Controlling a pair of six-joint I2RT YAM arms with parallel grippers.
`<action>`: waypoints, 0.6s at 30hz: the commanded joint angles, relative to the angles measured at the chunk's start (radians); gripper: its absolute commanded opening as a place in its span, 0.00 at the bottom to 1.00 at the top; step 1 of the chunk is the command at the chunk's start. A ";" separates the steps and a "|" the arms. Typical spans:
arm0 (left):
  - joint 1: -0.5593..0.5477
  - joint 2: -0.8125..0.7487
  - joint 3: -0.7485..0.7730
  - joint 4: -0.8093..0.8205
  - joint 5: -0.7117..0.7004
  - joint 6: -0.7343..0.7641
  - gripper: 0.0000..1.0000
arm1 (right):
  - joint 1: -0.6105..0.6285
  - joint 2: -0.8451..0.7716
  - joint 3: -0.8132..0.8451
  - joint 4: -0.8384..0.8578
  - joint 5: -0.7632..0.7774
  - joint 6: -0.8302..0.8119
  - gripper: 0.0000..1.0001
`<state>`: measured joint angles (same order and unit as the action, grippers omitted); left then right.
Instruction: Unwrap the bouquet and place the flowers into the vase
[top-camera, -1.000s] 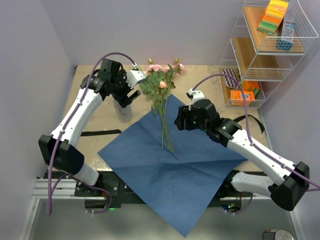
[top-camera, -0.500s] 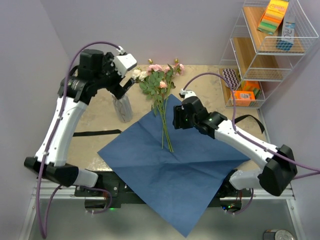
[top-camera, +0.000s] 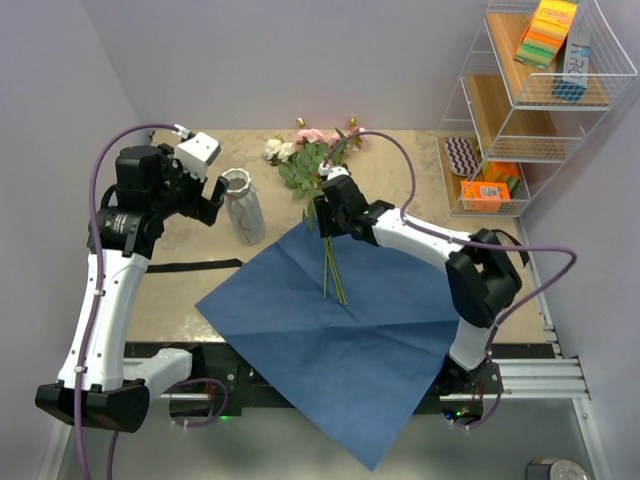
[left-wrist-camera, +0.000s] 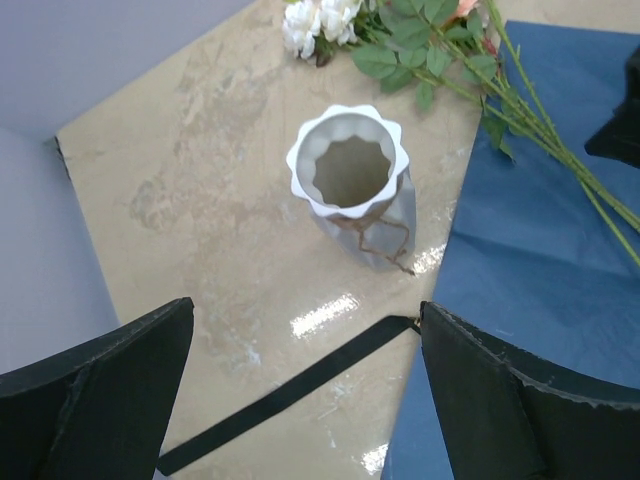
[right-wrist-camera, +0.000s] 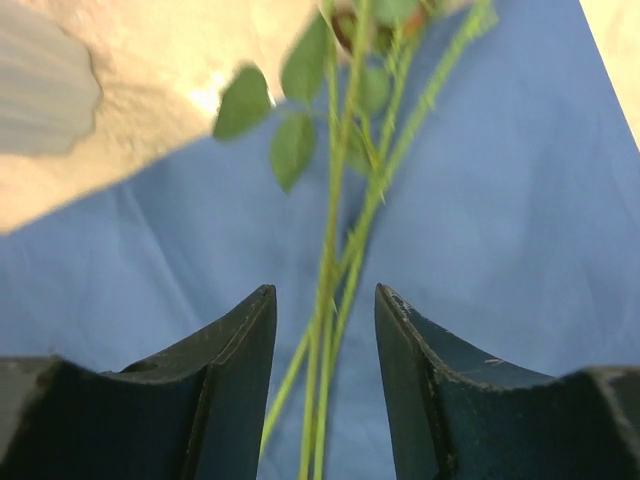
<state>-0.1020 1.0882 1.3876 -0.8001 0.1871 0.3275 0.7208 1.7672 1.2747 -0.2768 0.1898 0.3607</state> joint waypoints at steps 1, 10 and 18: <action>0.008 -0.002 -0.018 0.036 0.011 -0.038 0.99 | 0.000 0.084 0.117 0.086 -0.003 -0.086 0.42; 0.008 0.015 -0.005 0.024 0.005 -0.022 0.99 | -0.009 0.250 0.268 0.116 0.049 -0.111 0.31; 0.010 -0.002 -0.059 0.045 -0.006 -0.001 0.99 | -0.038 0.333 0.394 0.073 0.079 -0.117 0.29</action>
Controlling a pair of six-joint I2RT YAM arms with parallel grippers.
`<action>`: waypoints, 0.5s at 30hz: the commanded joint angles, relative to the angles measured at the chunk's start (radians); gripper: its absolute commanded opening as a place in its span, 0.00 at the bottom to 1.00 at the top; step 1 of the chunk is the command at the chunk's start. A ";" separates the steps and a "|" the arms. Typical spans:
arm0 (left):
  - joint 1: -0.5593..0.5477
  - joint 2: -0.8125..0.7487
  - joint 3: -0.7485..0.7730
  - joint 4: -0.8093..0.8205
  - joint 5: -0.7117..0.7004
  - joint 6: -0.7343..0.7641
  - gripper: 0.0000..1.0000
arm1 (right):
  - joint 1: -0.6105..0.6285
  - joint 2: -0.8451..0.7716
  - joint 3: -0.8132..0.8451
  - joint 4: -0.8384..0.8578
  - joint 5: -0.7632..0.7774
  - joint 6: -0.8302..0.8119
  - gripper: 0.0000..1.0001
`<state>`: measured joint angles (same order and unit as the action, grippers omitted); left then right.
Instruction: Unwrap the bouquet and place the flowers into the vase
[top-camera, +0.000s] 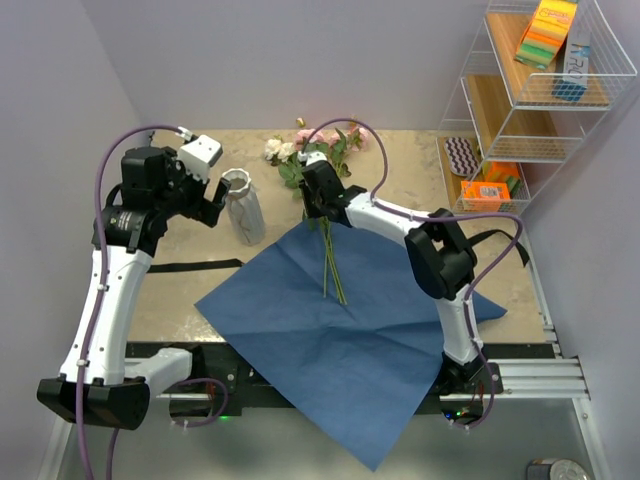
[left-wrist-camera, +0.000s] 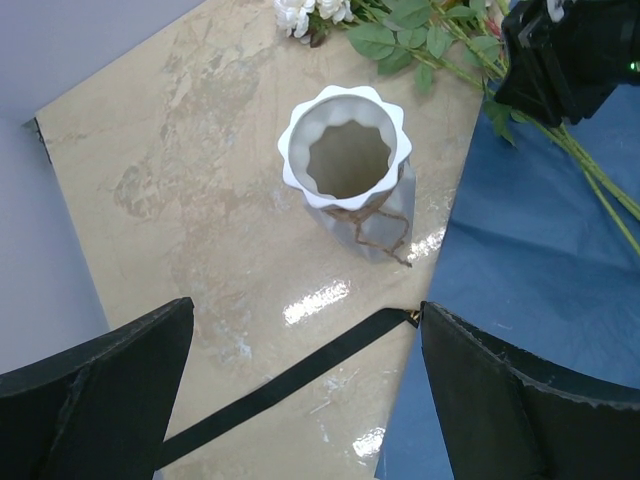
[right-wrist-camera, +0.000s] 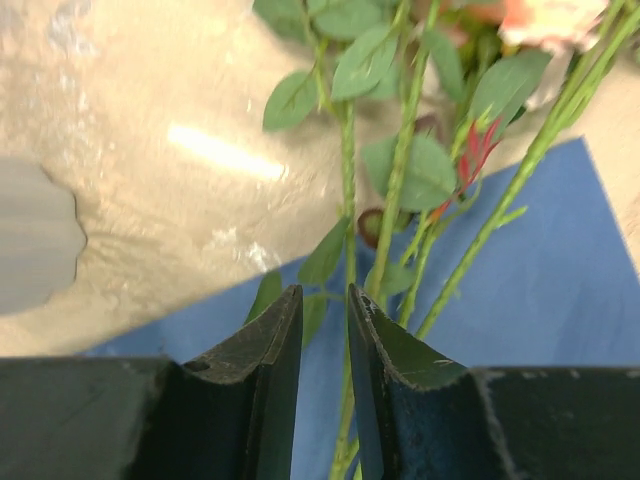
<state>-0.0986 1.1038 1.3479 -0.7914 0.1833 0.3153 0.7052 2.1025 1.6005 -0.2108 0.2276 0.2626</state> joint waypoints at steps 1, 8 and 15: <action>0.007 -0.018 -0.021 0.037 -0.002 0.011 0.99 | -0.029 -0.004 0.070 0.008 0.041 -0.019 0.29; 0.008 -0.015 -0.026 0.037 0.010 0.016 0.99 | -0.056 0.042 0.101 -0.012 0.018 -0.028 0.31; 0.008 -0.002 0.003 0.020 0.019 0.002 0.99 | -0.061 0.083 0.125 -0.019 -0.008 -0.026 0.32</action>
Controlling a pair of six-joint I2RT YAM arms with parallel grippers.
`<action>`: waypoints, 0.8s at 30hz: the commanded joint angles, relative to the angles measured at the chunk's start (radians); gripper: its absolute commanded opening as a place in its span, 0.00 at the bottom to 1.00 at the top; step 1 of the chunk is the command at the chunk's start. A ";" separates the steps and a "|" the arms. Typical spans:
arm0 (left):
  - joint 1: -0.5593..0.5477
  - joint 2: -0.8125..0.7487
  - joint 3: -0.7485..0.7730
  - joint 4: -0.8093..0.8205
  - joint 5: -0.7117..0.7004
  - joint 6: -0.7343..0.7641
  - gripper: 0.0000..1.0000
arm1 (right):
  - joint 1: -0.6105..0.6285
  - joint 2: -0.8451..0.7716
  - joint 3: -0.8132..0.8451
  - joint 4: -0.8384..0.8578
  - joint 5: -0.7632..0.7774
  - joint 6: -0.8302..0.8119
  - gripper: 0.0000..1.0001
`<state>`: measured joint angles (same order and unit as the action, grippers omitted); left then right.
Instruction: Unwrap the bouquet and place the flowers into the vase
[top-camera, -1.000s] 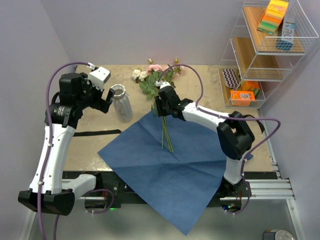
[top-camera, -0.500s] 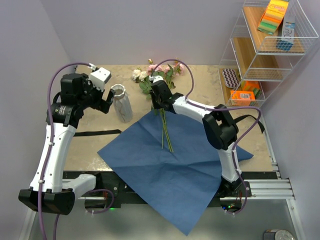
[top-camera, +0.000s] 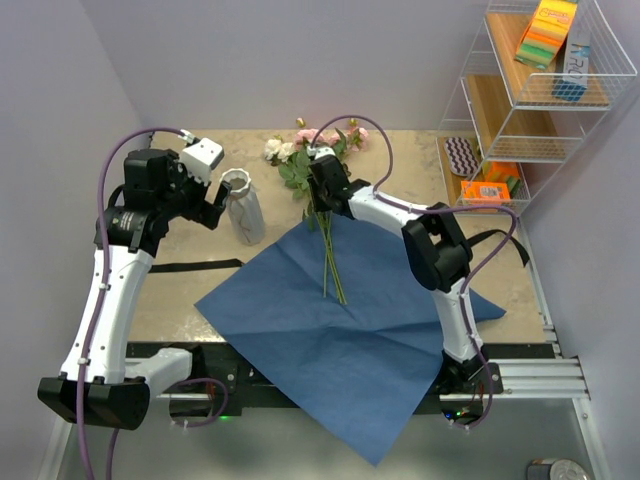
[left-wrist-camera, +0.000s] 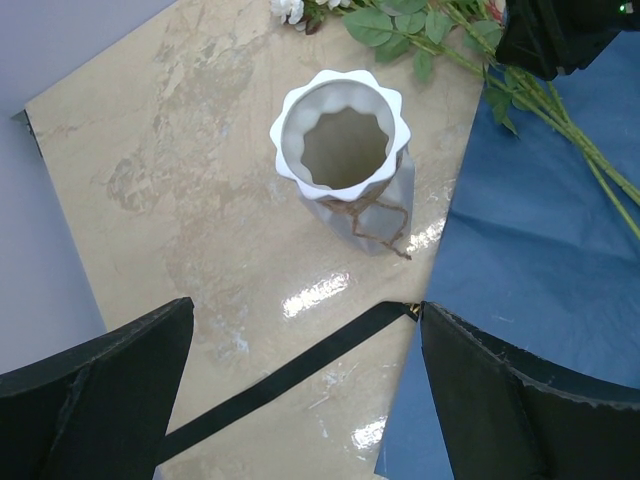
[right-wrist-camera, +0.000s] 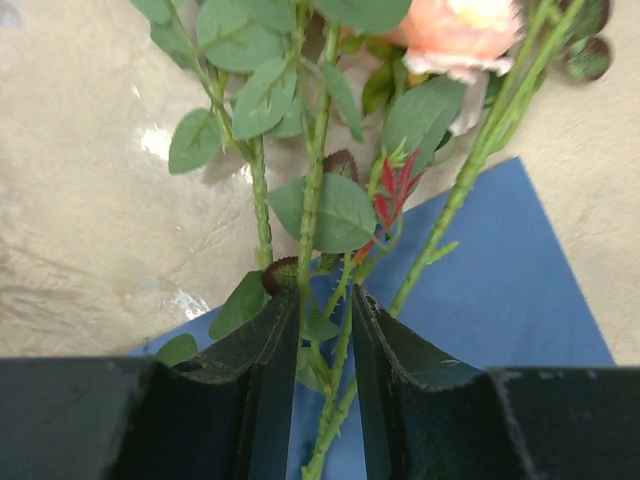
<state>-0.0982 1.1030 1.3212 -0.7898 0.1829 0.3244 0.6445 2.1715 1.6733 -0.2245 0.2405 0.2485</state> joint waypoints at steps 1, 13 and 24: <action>0.008 -0.003 0.032 0.018 0.020 -0.005 0.99 | -0.002 0.017 0.055 -0.009 -0.024 -0.009 0.32; 0.008 -0.009 0.029 0.031 0.006 -0.005 0.99 | 0.000 0.046 0.075 -0.018 -0.053 -0.008 0.30; 0.009 -0.002 0.050 0.023 -0.003 0.002 0.99 | 0.000 0.054 0.088 -0.029 -0.044 -0.002 0.00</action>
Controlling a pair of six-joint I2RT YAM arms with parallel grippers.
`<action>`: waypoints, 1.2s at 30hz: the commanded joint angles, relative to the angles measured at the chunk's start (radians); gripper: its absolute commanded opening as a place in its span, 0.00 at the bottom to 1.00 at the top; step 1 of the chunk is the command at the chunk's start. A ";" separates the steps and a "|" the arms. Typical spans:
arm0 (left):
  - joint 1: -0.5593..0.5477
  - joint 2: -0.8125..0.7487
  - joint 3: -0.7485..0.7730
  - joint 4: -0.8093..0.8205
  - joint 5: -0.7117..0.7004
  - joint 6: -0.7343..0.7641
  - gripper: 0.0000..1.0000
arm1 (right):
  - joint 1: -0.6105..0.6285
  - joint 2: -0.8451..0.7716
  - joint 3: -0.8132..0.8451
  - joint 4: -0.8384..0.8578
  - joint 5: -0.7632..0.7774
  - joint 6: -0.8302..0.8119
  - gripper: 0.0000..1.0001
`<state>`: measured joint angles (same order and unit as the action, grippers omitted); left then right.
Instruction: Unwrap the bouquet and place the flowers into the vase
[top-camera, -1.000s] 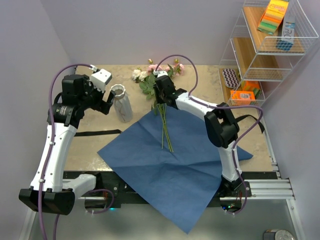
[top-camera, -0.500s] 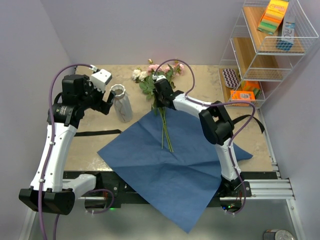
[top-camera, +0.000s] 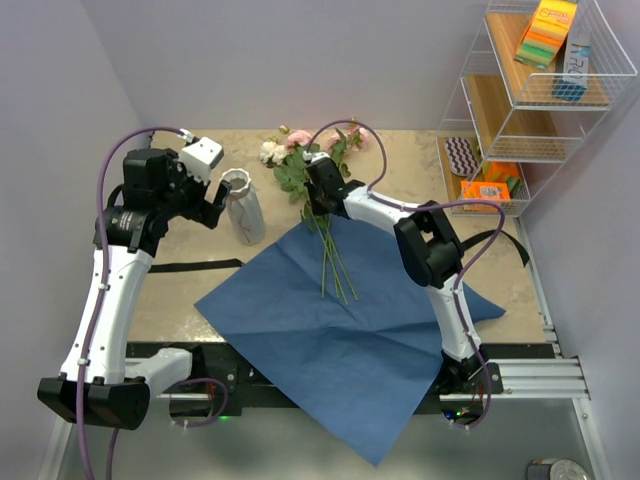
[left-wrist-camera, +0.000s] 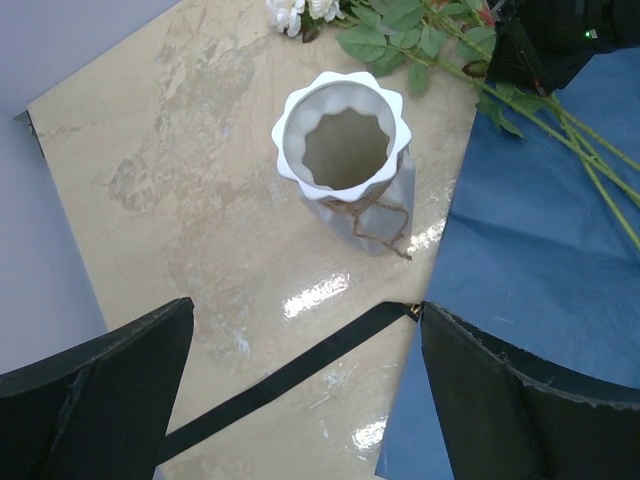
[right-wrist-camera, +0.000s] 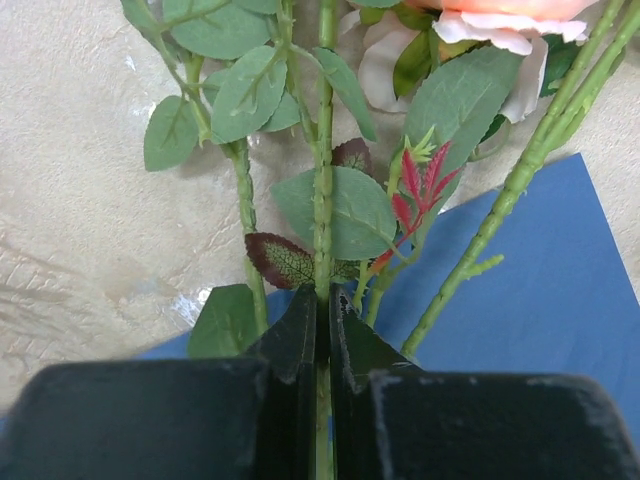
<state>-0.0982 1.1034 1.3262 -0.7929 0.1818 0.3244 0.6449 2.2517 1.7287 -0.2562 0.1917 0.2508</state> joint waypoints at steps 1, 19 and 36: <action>0.009 -0.001 0.045 0.027 -0.002 0.002 0.99 | -0.001 -0.035 0.032 0.003 0.008 -0.005 0.00; 0.063 0.009 0.099 0.086 -0.004 -0.106 0.99 | 0.048 -0.581 -0.072 0.241 -0.101 -0.010 0.00; 0.331 0.058 -0.002 0.209 0.044 -0.237 0.99 | 0.226 -0.364 0.305 0.952 -0.156 -0.110 0.00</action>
<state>0.1829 1.1675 1.3666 -0.6239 0.1658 0.0784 0.8623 1.8149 1.9148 0.4717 0.0681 0.1661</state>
